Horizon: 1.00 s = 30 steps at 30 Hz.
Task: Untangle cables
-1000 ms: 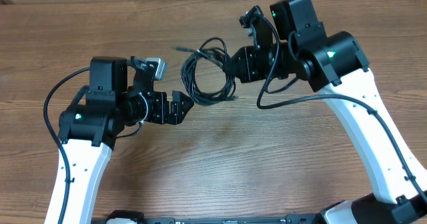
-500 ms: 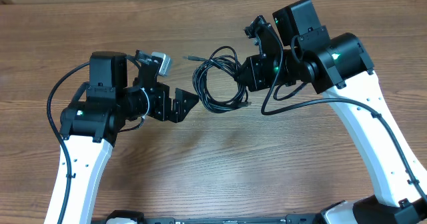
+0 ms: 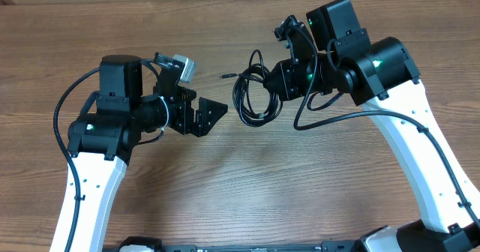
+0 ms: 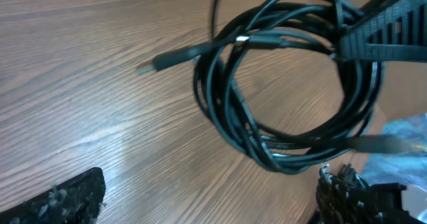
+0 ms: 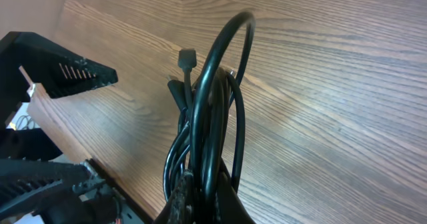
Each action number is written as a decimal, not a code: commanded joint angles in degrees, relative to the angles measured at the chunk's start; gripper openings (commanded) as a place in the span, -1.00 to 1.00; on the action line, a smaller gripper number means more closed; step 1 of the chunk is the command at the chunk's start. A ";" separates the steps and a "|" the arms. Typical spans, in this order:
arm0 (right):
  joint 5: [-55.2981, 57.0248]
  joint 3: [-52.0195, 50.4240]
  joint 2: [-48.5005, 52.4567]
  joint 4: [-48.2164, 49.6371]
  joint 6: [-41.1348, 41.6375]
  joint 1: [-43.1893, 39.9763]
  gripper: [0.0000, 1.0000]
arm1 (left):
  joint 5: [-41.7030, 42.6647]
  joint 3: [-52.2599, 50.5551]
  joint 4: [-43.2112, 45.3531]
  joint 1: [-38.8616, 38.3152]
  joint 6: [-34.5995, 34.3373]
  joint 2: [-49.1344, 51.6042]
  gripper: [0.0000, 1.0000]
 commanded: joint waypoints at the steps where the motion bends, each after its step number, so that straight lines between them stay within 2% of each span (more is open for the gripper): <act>1: -4.70 1.81 -1.51 0.55 -0.46 0.04 -0.92 | 3.06 0.87 0.87 0.04 1.46 0.11 1.00; 11: -16.72 1.84 -1.51 0.50 -0.46 0.04 -0.92 | 2.78 0.87 1.90 0.04 4.28 0.13 0.99; 23: -24.55 1.84 -1.51 1.01 -0.46 0.04 -0.92 | 2.89 0.87 2.10 0.04 4.44 0.13 1.00; 25: -24.57 1.84 -1.51 1.42 -0.39 0.04 -0.92 | 2.89 0.87 2.10 0.04 4.44 0.13 0.84; 30: -25.83 1.84 -1.51 2.73 0.00 0.04 -0.92 | 3.56 0.87 2.10 0.02 4.44 0.13 0.60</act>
